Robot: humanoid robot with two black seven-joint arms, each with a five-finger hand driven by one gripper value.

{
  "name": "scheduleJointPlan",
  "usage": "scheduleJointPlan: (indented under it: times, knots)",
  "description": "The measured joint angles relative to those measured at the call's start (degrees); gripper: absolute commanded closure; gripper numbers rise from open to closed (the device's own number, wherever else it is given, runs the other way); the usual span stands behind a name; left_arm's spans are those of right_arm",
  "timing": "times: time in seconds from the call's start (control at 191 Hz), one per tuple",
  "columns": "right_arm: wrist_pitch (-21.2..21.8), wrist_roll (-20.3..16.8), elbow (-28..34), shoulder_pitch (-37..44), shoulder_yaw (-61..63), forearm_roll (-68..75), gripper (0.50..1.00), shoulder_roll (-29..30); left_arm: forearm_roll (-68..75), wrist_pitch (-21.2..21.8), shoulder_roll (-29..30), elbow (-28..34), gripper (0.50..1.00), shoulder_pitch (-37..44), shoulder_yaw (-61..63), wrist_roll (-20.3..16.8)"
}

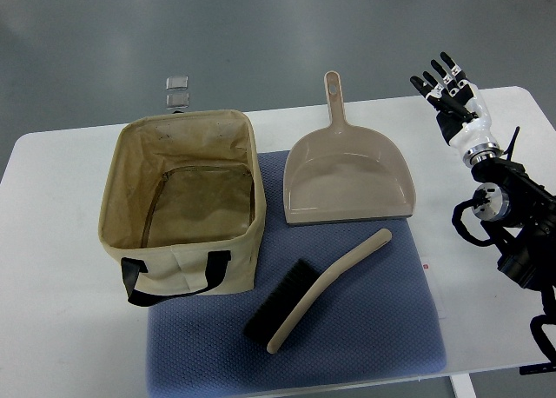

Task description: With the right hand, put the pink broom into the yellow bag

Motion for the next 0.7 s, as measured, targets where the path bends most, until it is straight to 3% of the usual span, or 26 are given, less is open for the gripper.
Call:
scheduleJointPlan:
  times: [0.701]
  knots:
    - [0.19,-0.12,0.01,0.02,-0.14,0.0,0.57,-1.05,0.07,0.64,0.0,1.82,0.5,-1.11,0.06,0.0]
